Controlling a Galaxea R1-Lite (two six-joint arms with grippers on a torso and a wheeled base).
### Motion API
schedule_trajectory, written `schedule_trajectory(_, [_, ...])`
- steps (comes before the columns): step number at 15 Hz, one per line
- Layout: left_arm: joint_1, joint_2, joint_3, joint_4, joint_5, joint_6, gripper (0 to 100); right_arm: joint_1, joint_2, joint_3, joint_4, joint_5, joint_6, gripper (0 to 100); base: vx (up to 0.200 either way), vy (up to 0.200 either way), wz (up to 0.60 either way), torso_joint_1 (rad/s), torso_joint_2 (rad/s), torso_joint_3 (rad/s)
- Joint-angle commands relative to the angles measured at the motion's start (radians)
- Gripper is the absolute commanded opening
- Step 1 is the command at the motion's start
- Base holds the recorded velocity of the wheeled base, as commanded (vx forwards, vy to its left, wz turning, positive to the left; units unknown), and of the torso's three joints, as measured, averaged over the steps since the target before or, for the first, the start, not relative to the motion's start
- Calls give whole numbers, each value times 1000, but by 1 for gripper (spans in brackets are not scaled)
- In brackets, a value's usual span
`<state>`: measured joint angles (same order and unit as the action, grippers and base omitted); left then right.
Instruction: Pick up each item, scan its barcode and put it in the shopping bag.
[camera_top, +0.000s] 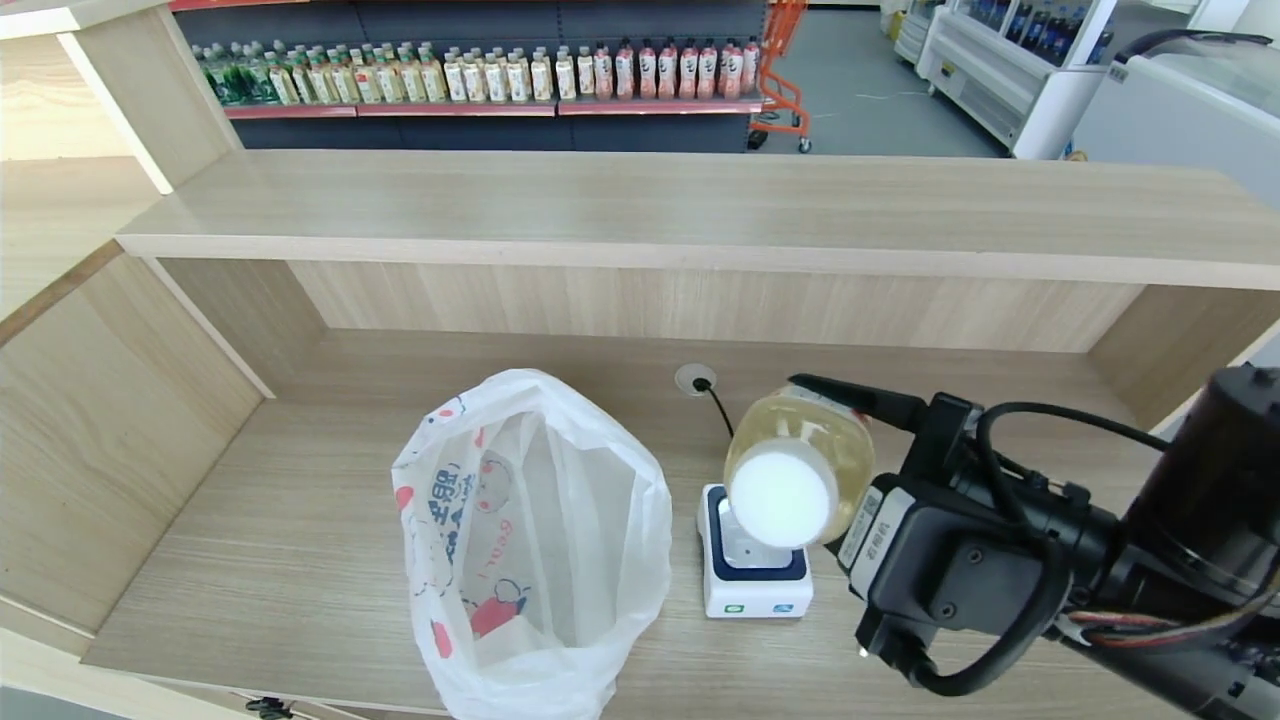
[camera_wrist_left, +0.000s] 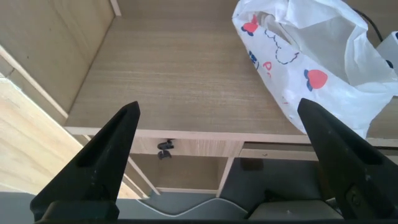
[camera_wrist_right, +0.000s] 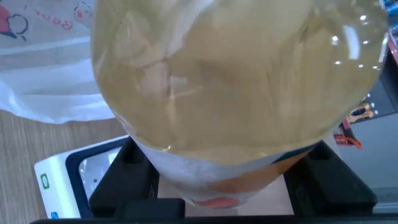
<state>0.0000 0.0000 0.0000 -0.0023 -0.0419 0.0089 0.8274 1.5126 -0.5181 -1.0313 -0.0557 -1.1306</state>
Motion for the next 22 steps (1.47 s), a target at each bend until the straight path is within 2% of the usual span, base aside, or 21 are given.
schedule_trajectory(1, [0, 2, 0, -1, -1, 0, 100, -4, 71, 0, -6, 1, 2, 0, 0, 200, 0, 2, 2, 7])
schedule_trajectory(4, [0, 2, 0, -1, -1, 2, 100, -73, 133, 7, -44, 4, -6, 0, 0, 0, 0, 0, 0, 0])
schedule_trajectory(9, [0, 2, 0, -1, -1, 0, 100, -156, 288, 58, -270, 59, -1, 0, 0, 0, 0, 0, 0, 0])
schedule_trajectory(12, [0, 2, 0, -1, -1, 0, 100, -162, 347, 124, -371, 60, 3, 0, 0, 0, 0, 0, 0, 0])
schedule_trajectory(15, [0, 2, 0, -1, -1, 0, 100, -162, 433, 135, -486, 68, 3, 0, 0, 0, 0, 0, 0, 0])
schedule_trajectory(22, [0, 2, 0, -1, -1, 0, 100, -168, 506, 130, -540, 80, 3, 0, 0, 0, 0, 0, 0, 0])
